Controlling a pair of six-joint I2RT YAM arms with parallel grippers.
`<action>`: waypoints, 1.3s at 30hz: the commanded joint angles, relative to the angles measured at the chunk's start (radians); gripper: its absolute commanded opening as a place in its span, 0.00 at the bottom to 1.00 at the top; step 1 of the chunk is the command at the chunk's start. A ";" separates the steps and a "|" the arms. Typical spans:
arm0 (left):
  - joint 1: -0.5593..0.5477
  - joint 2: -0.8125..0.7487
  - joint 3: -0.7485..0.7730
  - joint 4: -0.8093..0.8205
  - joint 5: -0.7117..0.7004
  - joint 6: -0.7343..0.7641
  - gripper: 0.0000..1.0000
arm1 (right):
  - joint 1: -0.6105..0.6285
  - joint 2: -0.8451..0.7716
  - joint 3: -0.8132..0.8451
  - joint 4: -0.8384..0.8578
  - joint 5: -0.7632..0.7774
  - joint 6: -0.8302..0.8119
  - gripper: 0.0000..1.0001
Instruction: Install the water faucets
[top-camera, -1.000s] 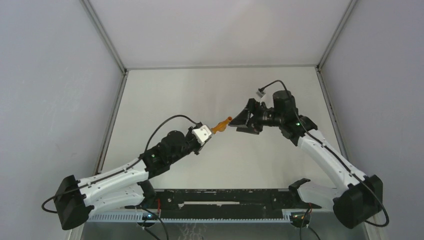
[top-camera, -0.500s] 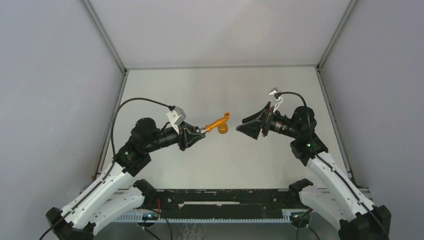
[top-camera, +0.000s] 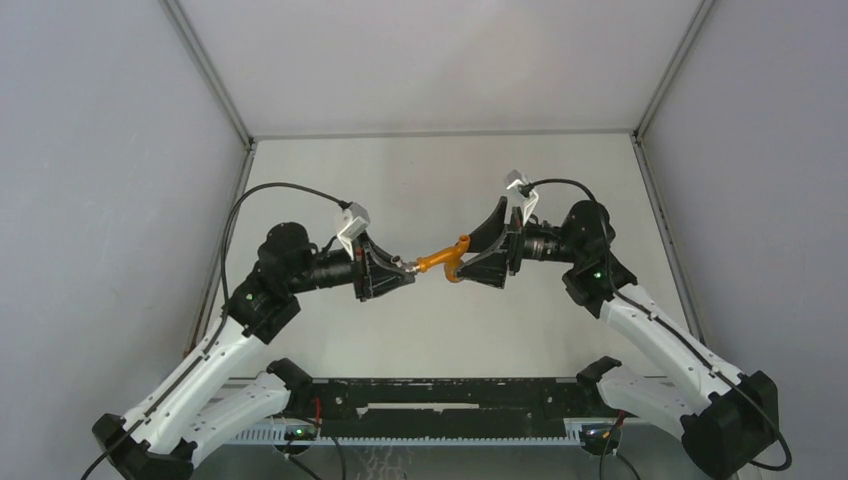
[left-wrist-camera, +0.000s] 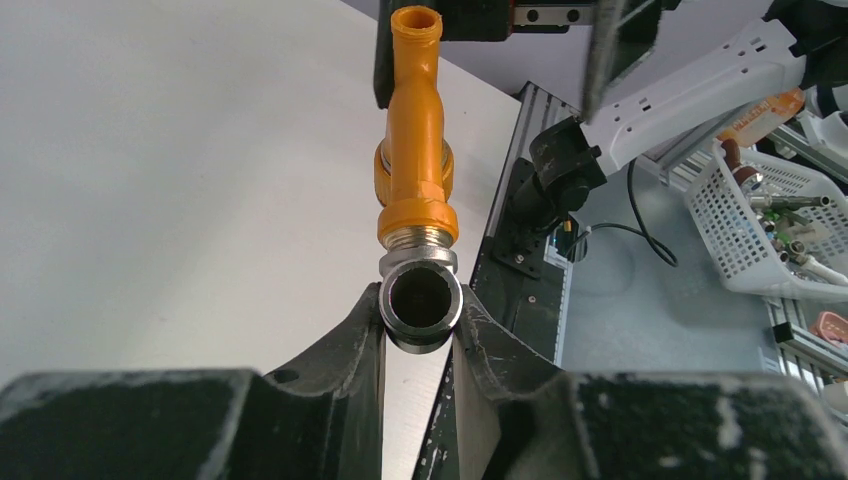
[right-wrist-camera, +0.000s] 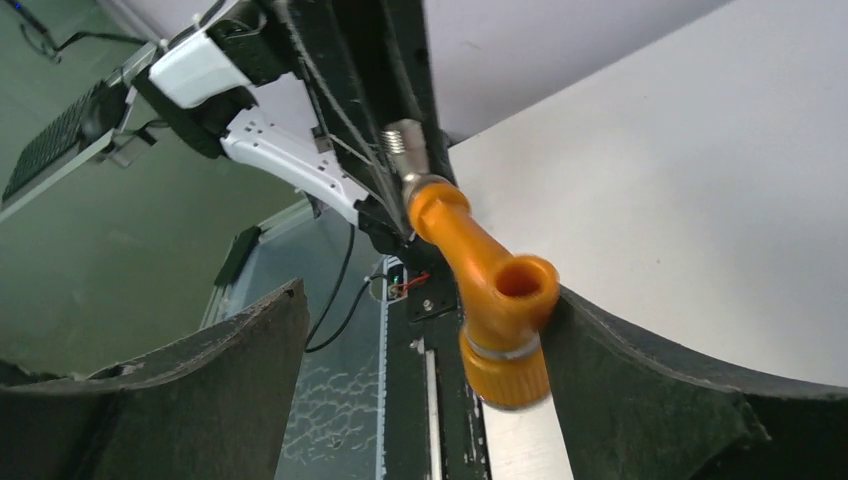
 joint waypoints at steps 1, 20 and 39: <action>0.013 -0.034 0.058 0.068 0.049 -0.036 0.00 | 0.050 0.040 0.074 0.036 0.010 -0.055 0.90; 0.021 -0.086 -0.032 0.141 -0.120 0.031 0.00 | 0.095 0.098 0.075 0.056 -0.098 0.193 0.65; 0.019 0.049 -0.009 -0.013 -0.012 0.121 0.00 | 0.145 0.080 0.213 -0.082 0.051 0.143 0.87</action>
